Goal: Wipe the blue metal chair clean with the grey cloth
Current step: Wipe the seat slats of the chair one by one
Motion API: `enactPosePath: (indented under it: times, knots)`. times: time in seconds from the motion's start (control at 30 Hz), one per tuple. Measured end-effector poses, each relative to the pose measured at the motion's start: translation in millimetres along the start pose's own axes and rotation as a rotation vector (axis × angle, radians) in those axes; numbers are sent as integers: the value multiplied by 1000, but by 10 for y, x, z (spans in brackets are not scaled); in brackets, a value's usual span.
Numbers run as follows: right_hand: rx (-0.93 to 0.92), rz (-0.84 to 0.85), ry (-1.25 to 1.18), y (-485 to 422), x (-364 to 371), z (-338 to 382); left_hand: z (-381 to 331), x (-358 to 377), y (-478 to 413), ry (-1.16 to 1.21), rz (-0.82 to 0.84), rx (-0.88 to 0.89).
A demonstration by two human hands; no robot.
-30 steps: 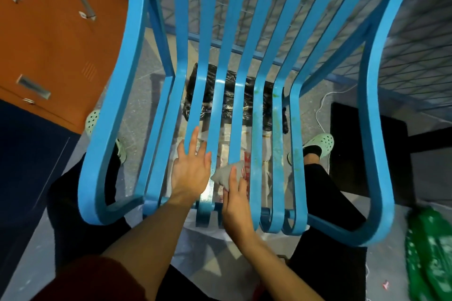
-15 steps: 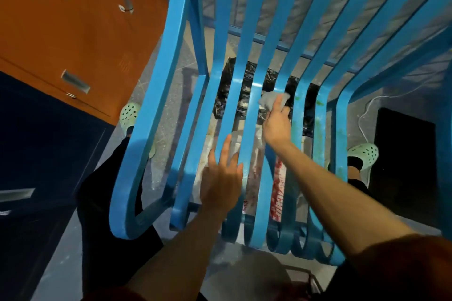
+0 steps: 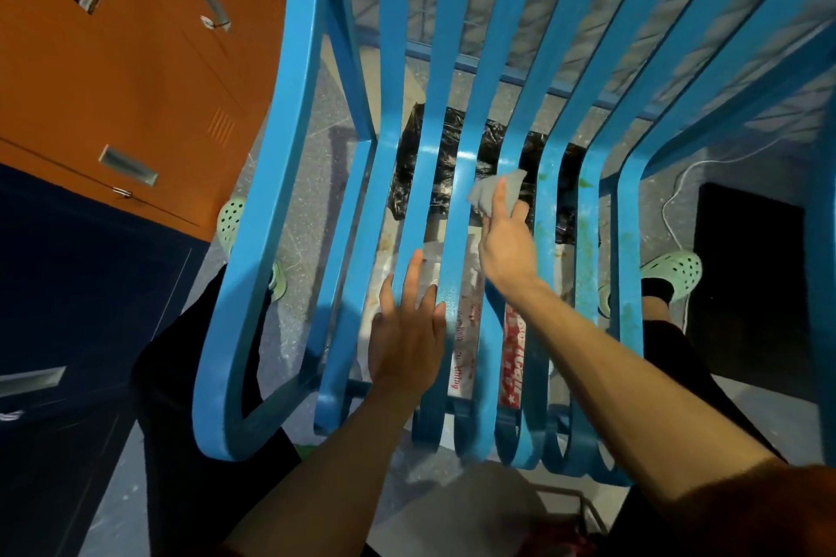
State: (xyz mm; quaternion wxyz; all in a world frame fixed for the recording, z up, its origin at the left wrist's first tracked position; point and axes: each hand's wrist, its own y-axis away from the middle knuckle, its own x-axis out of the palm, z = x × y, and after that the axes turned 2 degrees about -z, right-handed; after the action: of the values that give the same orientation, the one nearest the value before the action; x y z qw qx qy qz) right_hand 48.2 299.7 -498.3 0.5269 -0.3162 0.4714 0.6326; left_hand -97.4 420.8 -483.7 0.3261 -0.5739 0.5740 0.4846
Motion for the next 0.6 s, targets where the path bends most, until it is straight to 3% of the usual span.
enactPosePath:
  times: [0.17,0.47,0.53,0.6]
  knots:
    - [-6,29,-101,554,51,-3,-6,17,-1,-44,-15,-61]
    - [-5,135,-194,1879,135,-98,-22,6,-3,-208,63,37]
    - [52,276,-83,2139,122,-84,-28,-10,-6,-221,81,40]
    - [-52,408,204,2361,128,-99,-50,-34,-6,-184,91,20]
